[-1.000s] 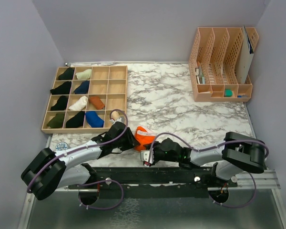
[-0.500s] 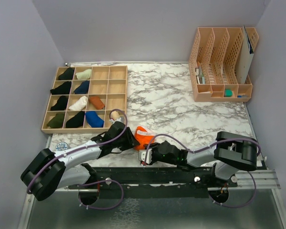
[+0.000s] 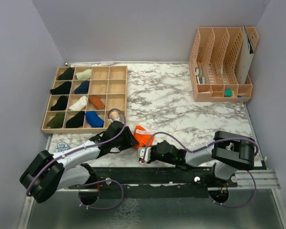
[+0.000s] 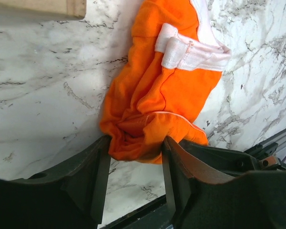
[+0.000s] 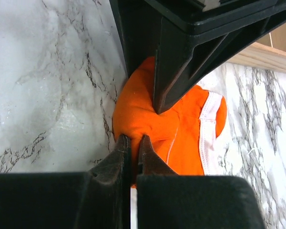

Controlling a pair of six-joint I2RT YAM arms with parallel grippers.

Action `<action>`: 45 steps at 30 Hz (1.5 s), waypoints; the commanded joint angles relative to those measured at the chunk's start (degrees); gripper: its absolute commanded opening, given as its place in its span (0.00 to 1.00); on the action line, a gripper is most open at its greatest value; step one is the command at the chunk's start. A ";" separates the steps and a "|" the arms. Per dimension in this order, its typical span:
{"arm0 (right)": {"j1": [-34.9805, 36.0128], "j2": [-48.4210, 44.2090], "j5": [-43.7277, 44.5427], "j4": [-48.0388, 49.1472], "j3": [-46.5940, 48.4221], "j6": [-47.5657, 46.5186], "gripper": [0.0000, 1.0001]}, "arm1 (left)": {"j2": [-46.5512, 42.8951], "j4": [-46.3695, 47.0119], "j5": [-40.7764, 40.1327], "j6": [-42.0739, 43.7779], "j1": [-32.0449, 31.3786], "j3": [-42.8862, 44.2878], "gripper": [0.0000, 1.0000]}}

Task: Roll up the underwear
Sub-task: Roll the underwear to the center of the board.

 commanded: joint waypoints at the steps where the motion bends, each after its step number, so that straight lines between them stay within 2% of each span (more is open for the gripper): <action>1: -0.81 0.38 -0.84 -9.16 -0.54 5.94 0.01 | -2.64 -6.21 0.20 1.11 1.02 -0.69 0.52; 10: -4.42 -3.60 -19.48 -7.56 -1.43 22.05 0.01 | -5.25 -8.20 1.03 2.72 2.69 0.20 0.63; 17: -12.55 -2.75 -33.95 -2.20 -1.98 34.02 0.00 | -10.14 -8.38 0.86 3.90 2.89 0.76 0.76; 23: -18.12 1.84 -43.10 2.29 -0.75 44.35 0.01 | -14.32 -6.57 2.08 3.82 2.93 -1.57 0.82; 29: -25.63 9.82 -53.75 15.08 -1.11 60.13 0.00 | -14.31 -1.11 8.32 5.06 2.95 -4.80 0.82; 33: -28.41 13.33 -56.25 17.41 0.94 68.29 0.01 | -14.00 0.06 9.92 6.13 2.96 -5.76 0.82; 38: -30.20 14.46 -55.74 7.84 4.46 69.99 0.01 | -12.39 1.21 8.08 5.16 2.91 -5.94 0.82; 41: -31.49 16.14 -56.74 6.01 5.10 71.59 0.01 | -11.66 3.91 4.33 -2.48 2.92 -7.89 0.82; 43: -32.04 17.59 -57.55 6.01 5.43 72.86 0.01 | -11.21 12.80 5.93 -7.96 2.92 -10.95 0.76; 45: -32.63 18.62 -57.57 6.32 5.47 73.72 0.01 | -10.81 11.17 4.21 -9.51 2.88 -10.16 0.75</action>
